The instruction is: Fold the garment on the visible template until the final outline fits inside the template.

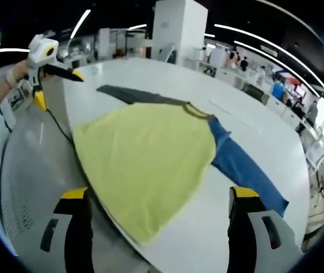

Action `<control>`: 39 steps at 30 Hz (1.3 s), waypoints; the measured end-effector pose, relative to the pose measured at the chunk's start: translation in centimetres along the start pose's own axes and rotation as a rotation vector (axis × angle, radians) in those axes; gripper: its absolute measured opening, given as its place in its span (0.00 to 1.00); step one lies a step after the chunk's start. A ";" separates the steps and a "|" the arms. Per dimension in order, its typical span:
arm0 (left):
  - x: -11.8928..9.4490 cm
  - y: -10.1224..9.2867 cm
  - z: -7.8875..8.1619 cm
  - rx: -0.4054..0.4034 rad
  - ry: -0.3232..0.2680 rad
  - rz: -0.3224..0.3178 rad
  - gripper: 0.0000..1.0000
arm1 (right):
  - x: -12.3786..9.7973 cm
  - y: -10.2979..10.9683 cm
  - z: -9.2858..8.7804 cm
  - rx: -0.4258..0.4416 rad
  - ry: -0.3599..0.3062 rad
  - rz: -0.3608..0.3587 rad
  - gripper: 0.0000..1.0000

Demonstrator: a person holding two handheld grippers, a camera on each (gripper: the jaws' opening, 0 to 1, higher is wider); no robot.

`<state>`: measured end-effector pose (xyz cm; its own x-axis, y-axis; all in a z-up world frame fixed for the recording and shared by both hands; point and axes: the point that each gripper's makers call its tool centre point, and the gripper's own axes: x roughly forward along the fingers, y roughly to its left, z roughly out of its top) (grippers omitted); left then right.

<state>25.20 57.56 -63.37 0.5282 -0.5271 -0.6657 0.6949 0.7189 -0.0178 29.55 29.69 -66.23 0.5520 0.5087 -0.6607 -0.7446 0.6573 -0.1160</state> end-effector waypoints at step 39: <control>0.0 0.0 0.6 -0.023 -0.024 0.014 0.98 | -0.5 -12.7 -1.1 0.092 -0.052 -0.217 0.95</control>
<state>25.56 57.27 -62.92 0.5497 -0.5269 -0.6483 0.6757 0.7367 -0.0257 38.34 20.47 -65.23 0.7160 0.3761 -0.5882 -0.5700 0.8014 -0.1815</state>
